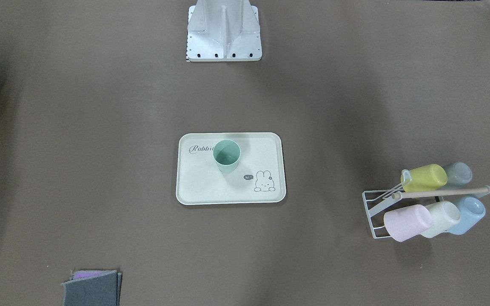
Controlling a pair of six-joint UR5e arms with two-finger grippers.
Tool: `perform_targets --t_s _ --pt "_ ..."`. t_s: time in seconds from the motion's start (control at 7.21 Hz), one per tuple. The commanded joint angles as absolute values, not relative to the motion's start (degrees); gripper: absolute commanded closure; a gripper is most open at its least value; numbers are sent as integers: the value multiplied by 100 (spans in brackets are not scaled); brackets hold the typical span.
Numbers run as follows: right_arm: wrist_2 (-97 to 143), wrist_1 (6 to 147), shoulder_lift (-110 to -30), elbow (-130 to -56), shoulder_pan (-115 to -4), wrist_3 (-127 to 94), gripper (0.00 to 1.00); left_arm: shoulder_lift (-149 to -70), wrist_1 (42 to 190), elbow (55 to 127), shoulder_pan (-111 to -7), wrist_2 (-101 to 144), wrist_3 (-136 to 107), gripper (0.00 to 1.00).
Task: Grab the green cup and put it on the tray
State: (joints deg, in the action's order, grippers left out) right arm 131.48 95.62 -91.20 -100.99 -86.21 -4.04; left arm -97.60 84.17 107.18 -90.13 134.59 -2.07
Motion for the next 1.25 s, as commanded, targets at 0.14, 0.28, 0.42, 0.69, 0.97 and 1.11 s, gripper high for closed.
perform_targets --t_s 0.14,0.28,0.42,0.69,0.97,1.11 --pt "13148 9571 -9149 -10090 -8622 -404 0 -9809 7945 9786 -9465 13192 694 2" --pt "13192 9563 -9297 -10099 -8700 -413 0 -9809 7998 9504 -9535 13201 868 3" --pt "13192 9563 -9342 -10151 -8753 -413 0 -9887 7989 9249 -9554 13201 1183 3" --pt "13192 9562 -9395 -10151 -8806 -404 0 -10027 7998 8827 -9615 13201 1230 3" --pt "13192 9562 -9422 -10151 -8807 -404 0 -10125 7998 8517 -9615 13210 1239 3" --pt "13192 9562 -9422 -10151 -8807 -404 0 -10108 7989 8491 -9615 13201 1231 3"
